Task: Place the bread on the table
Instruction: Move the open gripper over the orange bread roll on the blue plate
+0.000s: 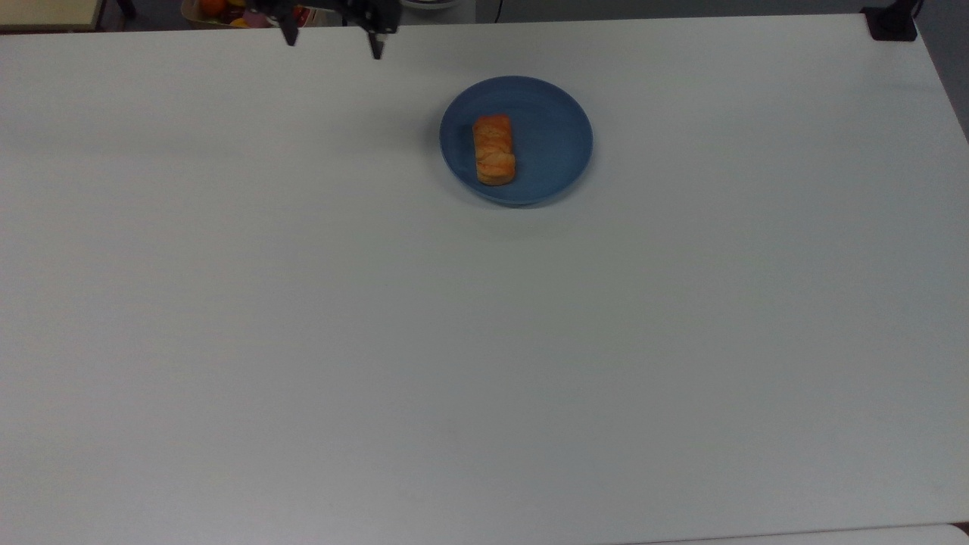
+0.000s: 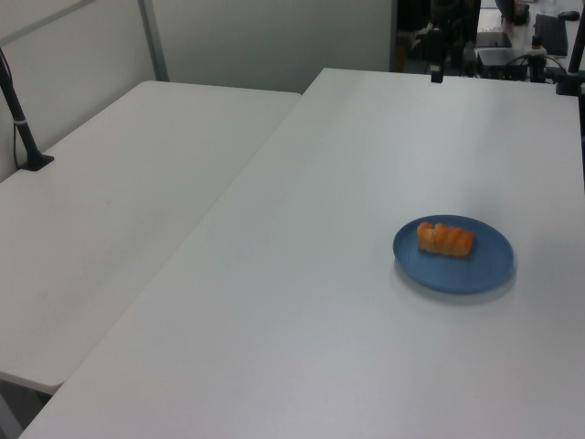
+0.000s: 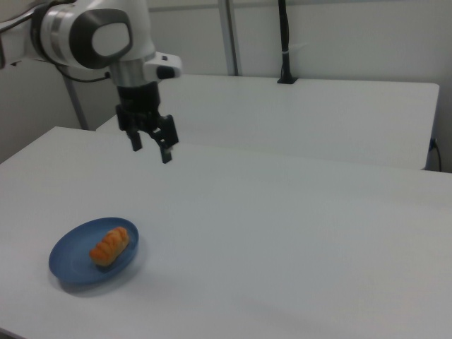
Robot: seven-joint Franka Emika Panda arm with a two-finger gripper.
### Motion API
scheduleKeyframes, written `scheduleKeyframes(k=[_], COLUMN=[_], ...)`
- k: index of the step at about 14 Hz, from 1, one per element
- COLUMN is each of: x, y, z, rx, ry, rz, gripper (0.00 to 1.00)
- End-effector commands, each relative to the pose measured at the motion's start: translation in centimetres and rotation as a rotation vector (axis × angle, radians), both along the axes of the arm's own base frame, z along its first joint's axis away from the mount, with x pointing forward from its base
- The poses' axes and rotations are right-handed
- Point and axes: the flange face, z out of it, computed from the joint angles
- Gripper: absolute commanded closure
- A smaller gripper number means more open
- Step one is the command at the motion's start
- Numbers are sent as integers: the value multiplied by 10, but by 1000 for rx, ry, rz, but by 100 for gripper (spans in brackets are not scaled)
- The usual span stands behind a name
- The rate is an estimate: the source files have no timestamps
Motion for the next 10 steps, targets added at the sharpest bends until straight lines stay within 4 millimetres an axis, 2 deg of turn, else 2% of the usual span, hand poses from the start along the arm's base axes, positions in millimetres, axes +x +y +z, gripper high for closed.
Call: scheduleKeyframes(k=[1, 6, 8, 10], x=[-6, -15, -17, -18], y=[65, 127, 143, 146], z=[1, -12, -25, -40], rx=[20, 10, 4, -1], ry=[12, 36, 48, 54], rz=[105, 141, 160, 147], gripper=[0, 0, 0, 0])
